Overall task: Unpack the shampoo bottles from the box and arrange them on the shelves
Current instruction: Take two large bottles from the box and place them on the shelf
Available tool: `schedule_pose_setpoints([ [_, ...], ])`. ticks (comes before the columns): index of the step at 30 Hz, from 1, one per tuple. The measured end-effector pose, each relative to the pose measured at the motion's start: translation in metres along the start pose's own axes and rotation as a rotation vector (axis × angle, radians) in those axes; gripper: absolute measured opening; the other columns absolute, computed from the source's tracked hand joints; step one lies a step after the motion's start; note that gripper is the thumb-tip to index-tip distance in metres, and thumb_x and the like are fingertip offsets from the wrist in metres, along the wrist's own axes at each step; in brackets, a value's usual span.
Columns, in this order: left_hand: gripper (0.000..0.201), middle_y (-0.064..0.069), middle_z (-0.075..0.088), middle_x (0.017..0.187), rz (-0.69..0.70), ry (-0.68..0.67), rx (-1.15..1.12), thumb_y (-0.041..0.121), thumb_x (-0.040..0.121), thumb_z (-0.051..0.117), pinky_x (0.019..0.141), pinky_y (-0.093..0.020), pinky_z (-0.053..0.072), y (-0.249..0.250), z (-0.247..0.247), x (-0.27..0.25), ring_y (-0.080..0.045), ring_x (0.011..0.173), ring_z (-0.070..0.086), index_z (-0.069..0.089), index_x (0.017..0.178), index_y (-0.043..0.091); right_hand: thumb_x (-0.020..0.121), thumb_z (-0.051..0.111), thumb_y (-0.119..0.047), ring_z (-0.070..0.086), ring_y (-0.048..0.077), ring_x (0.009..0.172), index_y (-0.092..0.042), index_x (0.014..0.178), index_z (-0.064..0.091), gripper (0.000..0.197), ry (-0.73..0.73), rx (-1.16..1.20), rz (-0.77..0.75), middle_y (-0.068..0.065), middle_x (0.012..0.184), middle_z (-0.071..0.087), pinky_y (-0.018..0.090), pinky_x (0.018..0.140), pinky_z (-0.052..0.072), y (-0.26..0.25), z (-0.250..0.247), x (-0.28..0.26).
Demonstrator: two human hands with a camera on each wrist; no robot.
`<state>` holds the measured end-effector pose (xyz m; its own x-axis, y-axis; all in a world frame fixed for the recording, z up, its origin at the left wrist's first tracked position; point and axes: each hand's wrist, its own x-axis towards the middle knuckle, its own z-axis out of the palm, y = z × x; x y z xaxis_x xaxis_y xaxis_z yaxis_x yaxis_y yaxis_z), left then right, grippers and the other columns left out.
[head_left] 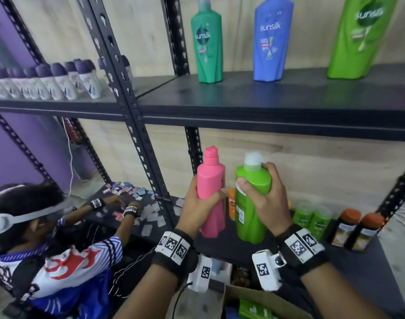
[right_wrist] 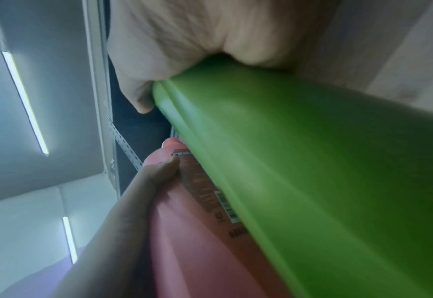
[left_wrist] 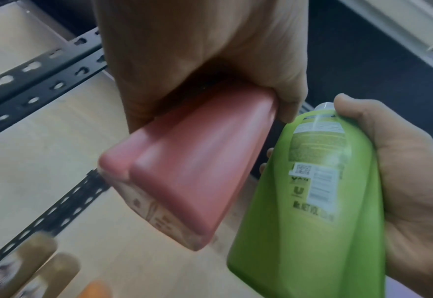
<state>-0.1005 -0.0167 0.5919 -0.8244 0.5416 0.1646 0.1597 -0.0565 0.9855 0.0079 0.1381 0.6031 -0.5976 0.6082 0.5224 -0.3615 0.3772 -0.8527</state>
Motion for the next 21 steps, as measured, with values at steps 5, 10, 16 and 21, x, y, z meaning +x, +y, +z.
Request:
schedule_pose_setpoints([
  [5,0.050,0.005,0.075,0.105,0.115,0.052,0.012,0.045,0.069,0.085,0.086,-0.045,0.062,0.049,-0.010,0.014,-0.024,0.098,0.073,0.061,0.112,0.047,0.082,0.080,-0.043,0.071,0.017,0.082,-0.029,0.117,0.059,0.043,-0.008,0.088,-0.087,-0.005,0.095,0.073,0.030,0.075,0.055,-0.035,0.008,0.032],
  [10,0.055,0.004,0.075,0.107,0.212,0.108,0.031,0.043,0.070,0.087,0.088,-0.046,0.061,0.092,-0.018,0.030,-0.025,0.099,0.073,0.062,0.119,0.037,0.081,0.079,-0.048,0.071,0.019,0.089,-0.027,0.119,0.059,0.048,0.002,0.114,-0.151,-0.005,0.101,0.074,0.039,0.083,0.056,-0.067,0.016,0.059],
  [16,0.056,0.005,0.075,0.104,0.319,0.154,-0.010,0.046,0.070,0.086,0.077,-0.029,0.058,0.138,-0.023,0.038,-0.015,0.093,0.073,0.063,0.119,0.033,0.080,0.080,-0.046,0.072,0.023,0.093,-0.026,0.117,0.060,0.047,-0.002,0.175,-0.190,-0.001,0.102,0.075,0.045,0.088,0.058,-0.108,0.025,0.084],
  [21,0.060,0.001,0.074,0.106,0.414,0.162,-0.067,0.045,0.070,0.085,0.077,-0.027,0.058,0.178,-0.026,0.050,-0.014,0.093,0.072,0.062,0.122,0.027,0.081,0.081,-0.041,0.072,0.026,0.096,-0.018,0.121,0.058,0.051,-0.011,0.292,-0.236,0.004,0.107,0.075,0.045,0.090,0.057,-0.145,0.030,0.106],
])
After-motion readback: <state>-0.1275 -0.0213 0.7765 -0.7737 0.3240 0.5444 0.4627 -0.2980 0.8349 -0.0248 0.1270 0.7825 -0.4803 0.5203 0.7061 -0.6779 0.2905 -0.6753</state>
